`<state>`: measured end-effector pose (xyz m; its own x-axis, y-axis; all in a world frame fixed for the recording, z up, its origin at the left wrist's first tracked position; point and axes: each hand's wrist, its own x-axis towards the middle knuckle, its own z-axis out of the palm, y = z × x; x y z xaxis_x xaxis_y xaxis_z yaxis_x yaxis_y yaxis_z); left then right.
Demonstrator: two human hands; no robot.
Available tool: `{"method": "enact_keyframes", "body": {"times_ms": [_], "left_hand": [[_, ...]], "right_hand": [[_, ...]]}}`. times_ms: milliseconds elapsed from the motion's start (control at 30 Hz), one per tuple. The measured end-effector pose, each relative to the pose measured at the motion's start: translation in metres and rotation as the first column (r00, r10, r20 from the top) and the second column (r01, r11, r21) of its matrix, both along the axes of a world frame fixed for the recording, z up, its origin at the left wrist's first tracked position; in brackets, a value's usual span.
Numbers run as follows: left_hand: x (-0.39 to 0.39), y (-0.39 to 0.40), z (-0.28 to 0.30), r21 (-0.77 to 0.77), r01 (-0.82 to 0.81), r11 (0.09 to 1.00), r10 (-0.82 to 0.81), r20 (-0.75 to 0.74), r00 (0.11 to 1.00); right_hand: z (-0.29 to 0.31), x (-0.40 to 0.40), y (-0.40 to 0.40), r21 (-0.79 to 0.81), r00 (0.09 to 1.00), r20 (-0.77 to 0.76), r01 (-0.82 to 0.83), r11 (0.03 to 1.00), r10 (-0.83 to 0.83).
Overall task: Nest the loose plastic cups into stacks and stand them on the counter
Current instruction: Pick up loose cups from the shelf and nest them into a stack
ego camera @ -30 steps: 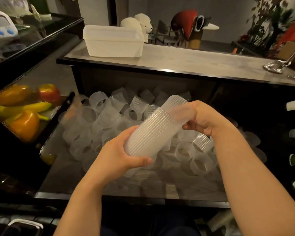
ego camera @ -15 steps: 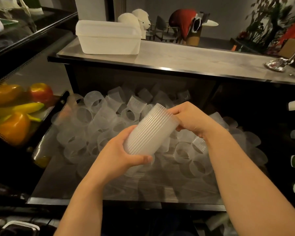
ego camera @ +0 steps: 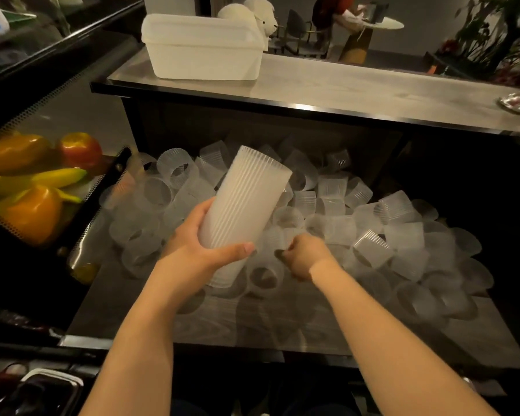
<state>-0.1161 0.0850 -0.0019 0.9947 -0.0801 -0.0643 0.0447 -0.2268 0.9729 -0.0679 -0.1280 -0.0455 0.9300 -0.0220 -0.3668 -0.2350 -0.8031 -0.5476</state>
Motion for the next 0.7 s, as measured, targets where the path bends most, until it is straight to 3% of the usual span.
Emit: {"method": "enact_keyframes", "body": {"times_ms": [67, 100, 133, 200, 267, 367, 400, 433, 500, 700], "left_hand": [[0.0, 0.001, 0.0, 0.0, -0.007, 1.0, 0.007, -0.003, 1.0], [0.0, 0.001, -0.001, 0.006, -0.009, 1.0, 0.009, -0.003, 1.0], [0.0, 0.002, -0.002, 0.016, -0.013, 1.0, 0.013, -0.004, 1.0], [-0.001, 0.003, -0.003, 0.036, -0.013, 0.999, 0.013, -0.012, 1.0], [-0.002, 0.006, -0.004, 0.052, 0.005, 0.999, -0.004, -0.023, 1.0], [-0.001, 0.012, -0.005, 0.076, 0.032, 0.997, -0.028, -0.052, 0.998], [-0.001, 0.015, -0.006, 0.089, 0.04, 0.995, -0.034, -0.061, 0.998], [0.0, 0.017, -0.007, 0.107, 0.048, 0.993, -0.041, -0.07, 0.997], [0.001, 0.02, -0.008, 0.142, 0.062, 0.988, -0.052, -0.077, 0.996], [0.002, 0.019, -0.011, 0.185, 0.105, 0.977, -0.095, -0.062, 0.994]], "right_hand": [[-0.027, -0.004, 0.002, -0.127, 0.999, -0.03, -0.041, 0.991, 0.037], [-0.04, -0.011, 0.001, -0.278, 0.982, -0.039, -0.188, 0.942, 0.185], [-0.049, -0.011, 0.001, -0.406, 0.971, -0.038, -0.231, 0.884, 0.236], [-0.064, -0.011, 0.0, -0.446, 0.981, -0.022, -0.182, 0.877, 0.192], [-0.067, -0.009, 0.005, -0.348, 0.996, -0.065, -0.076, 0.934, 0.057], [-0.05, -0.011, 0.0, -0.191, 1.0, -0.005, -0.008, 0.982, 0.007], [-0.045, -0.003, 0.001, 0.02, 0.966, -0.14, 0.221, 0.975, -0.216], [-0.034, 0.007, -0.006, 0.268, 0.93, -0.214, 0.351, 0.897, -0.3], [-0.007, 0.009, -0.02, 0.285, 0.943, -0.097, 0.333, 0.899, -0.319], [0.073, 0.007, -0.053, 0.579, 0.931, 0.076, 0.251, 0.776, -0.358]]}}
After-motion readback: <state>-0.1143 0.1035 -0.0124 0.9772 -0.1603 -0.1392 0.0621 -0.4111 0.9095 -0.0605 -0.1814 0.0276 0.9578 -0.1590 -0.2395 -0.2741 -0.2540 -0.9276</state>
